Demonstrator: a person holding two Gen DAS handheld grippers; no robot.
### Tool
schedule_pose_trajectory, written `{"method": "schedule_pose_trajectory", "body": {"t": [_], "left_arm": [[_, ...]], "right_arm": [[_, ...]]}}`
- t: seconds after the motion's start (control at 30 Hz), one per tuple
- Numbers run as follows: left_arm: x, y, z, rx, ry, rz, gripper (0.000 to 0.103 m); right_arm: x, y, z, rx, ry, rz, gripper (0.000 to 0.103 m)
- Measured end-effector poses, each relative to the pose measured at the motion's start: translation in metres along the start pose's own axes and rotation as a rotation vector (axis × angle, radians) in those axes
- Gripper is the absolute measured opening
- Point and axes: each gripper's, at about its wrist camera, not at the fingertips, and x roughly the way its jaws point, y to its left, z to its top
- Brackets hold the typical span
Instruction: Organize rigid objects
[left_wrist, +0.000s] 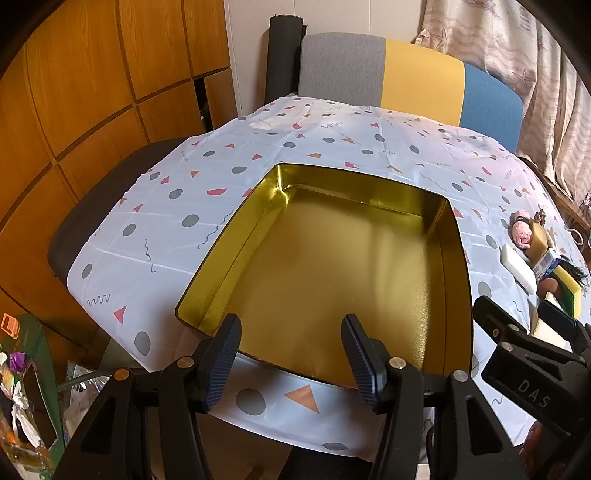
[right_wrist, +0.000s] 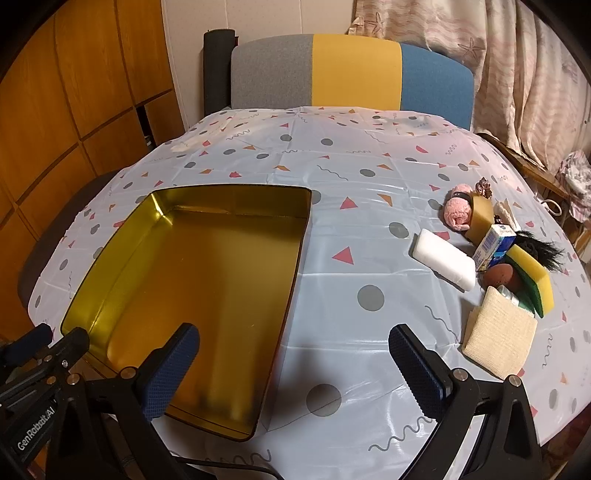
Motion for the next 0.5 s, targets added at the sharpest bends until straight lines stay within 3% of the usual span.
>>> {"method": "schedule_pose_trajectory", "body": {"t": [0.5], "left_arm": [[0.0011,-0.0021,-0.0013,-0.004,0.022,-0.057,0.057]], "right_arm": [[-0.001,-0.0041,-0.0004,0.016,-0.004,0.005,0.103]]}}
